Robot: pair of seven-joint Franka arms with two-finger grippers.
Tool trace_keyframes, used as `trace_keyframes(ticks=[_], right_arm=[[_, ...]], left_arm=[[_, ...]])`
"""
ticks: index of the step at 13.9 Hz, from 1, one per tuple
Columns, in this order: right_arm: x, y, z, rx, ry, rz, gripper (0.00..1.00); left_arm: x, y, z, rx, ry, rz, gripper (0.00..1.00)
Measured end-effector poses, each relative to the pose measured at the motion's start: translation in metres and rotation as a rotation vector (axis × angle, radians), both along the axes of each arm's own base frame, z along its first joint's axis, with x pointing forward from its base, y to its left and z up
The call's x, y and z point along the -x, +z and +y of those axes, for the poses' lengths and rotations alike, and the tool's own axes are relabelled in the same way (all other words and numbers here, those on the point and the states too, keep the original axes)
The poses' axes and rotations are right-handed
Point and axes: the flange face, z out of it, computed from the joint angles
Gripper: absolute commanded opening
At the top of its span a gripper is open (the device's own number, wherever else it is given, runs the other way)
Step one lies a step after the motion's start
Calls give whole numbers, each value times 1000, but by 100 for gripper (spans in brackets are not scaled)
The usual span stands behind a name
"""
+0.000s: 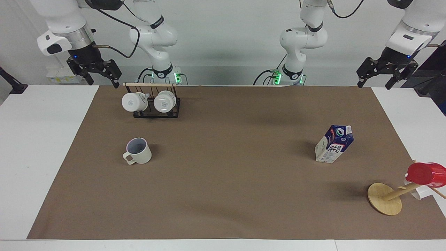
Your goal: Place cup and milk on table
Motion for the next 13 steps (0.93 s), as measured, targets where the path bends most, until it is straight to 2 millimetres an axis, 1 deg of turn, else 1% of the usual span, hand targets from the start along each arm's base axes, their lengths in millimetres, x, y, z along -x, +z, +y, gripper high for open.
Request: trace_keyframes(ticks=[1,2,3,5,7,8,10,11,13], right_arm=[[-4,-8,3,1,5,-17,100],[-10,-21,8,1,15,-21,100],[-17,-41,18,2,34,-14,100],[-34,-87,48,5,86,-3,100],[-55,-141,71,10,123,7,100],[-64,-167,77,13,131,7,100],[-72,-211,78,17,133,7,100],[-72,-229,77,18,131,6,100],[-71,-253,76,20,130,-5,100]], left_arm=[[0,-1,0,0,0,1,100],[0,-1,0,0,0,2,100],[0,-1,0,0,0,2,100],[0,-1,0,0,0,2,100],[0,-1,0,0,0,3,100],[0,-2,0,0,1,3,100],[0,-3,2,0,4,7,100],[0,-4,3,0,6,6,100],[-4,-4,3,-1,7,-17,100]])
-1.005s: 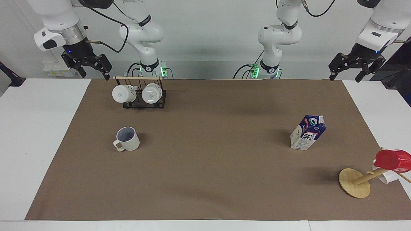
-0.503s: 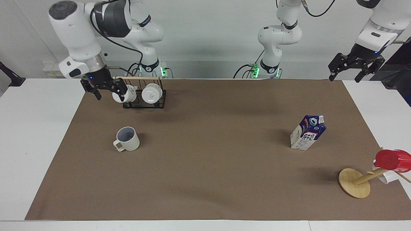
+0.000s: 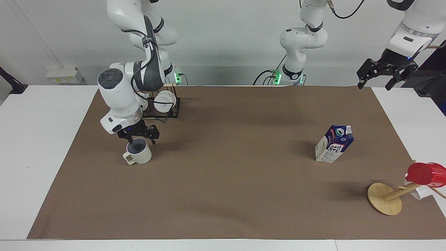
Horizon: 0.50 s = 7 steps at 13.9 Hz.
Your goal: Place cup and milk on table
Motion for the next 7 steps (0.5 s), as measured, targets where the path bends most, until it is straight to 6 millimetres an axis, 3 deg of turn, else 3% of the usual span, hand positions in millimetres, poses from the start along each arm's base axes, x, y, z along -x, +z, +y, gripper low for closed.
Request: trace_keyframes(ticks=[4,5,7], right_arm=[[0,-28,1,2,3,-8,100],[0,-34,1,3,4,-2,85],[-1,-40,2,4,7,-3,35]], left_arm=[[-11,-17,4,-2,8,-36,100],[-14,-22,5,-2,10,-43,100],[-21,-31,6,-4,12,-54,100]])
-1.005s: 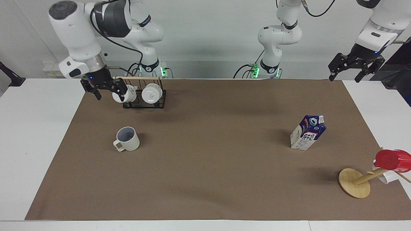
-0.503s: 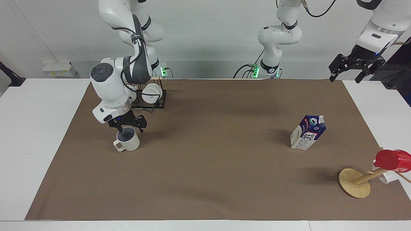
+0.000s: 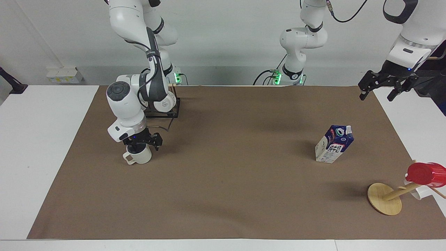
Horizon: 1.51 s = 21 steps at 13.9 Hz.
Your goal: Place cup and milk on table
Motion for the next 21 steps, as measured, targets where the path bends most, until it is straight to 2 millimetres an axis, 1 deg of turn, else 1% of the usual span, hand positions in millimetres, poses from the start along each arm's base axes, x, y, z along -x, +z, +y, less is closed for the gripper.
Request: trace_keyframes(ticks=[1,2,4,5,8,11,13,15,17,18,20,21], right_arm=[[0,0,0,0,1,0,10],[0,0,1,0,2,0,0],[-1,0,2,0,3,-3,0],[-1,1,3,0,7,-5,0],[-5,8,11,0,26,-23,0],[-14,28,25,-4,46,-57,0],[-15,45,32,-7,42,-62,0],[-10,67,52,-12,20,-48,0],[-9,85,79,-17,28,-55,0],[-8,89,91,-21,39,-64,0],[-4,92,116,-25,69,-68,0],[0,92,130,-27,86,-69,0]], left_arm=[[-2,-5,1,0,3,2,100],[-4,-13,4,0,7,6,100],[-5,-26,6,0,12,18,100],[-5,-30,5,0,10,23,100],[-6,-34,2,1,5,26,100],[-7,-35,2,0,5,18,100],[-7,-36,2,1,10,20,100],[-6,-42,2,7,62,29,100],[-7,-45,0,11,98,28,100],[-7,-45,0,12,107,26,100],[-7,-45,-2,9,131,25,100],[-7,-45,-3,9,179,26,100]])
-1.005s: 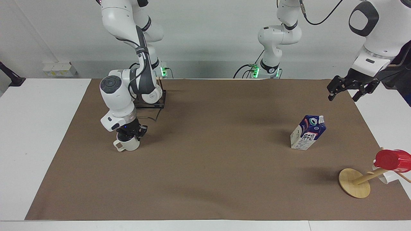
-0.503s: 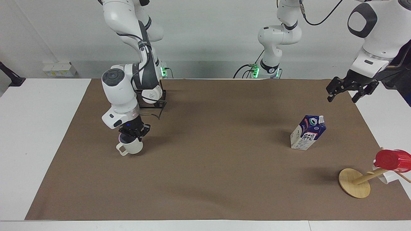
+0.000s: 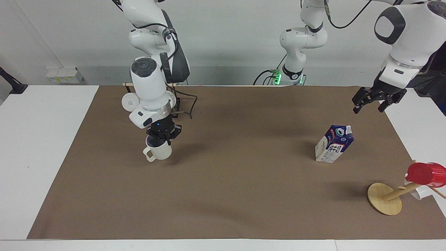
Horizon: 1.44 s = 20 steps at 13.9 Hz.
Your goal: Place cup and milk on table
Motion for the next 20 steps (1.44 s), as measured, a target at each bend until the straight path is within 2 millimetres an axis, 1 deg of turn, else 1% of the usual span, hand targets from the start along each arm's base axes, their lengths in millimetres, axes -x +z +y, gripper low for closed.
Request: trace_keyframes(ticks=[3,5,7,8,11,13,17,20], right_arm=[[10,4,39,-8,24,-8,0],[13,8,52,-13,27,-15,0],[16,9,60,-17,21,-15,0],[19,8,69,-20,17,-13,0],[30,-1,102,-23,26,-4,0],[33,-8,118,-32,20,-14,0],[31,-25,131,-49,-62,-18,0],[36,-42,155,-62,-45,-24,0]], left_arm=[[0,-2,-6,19,251,4,100],[1,-6,-15,30,391,11,100],[1,-14,-18,37,513,26,100],[2,-19,-18,38,560,34,100],[3,-31,-23,40,665,52,100],[-1,-41,-31,44,730,52,100],[-18,-67,-38,59,866,34,100],[-23,-79,-45,58,884,38,100]])
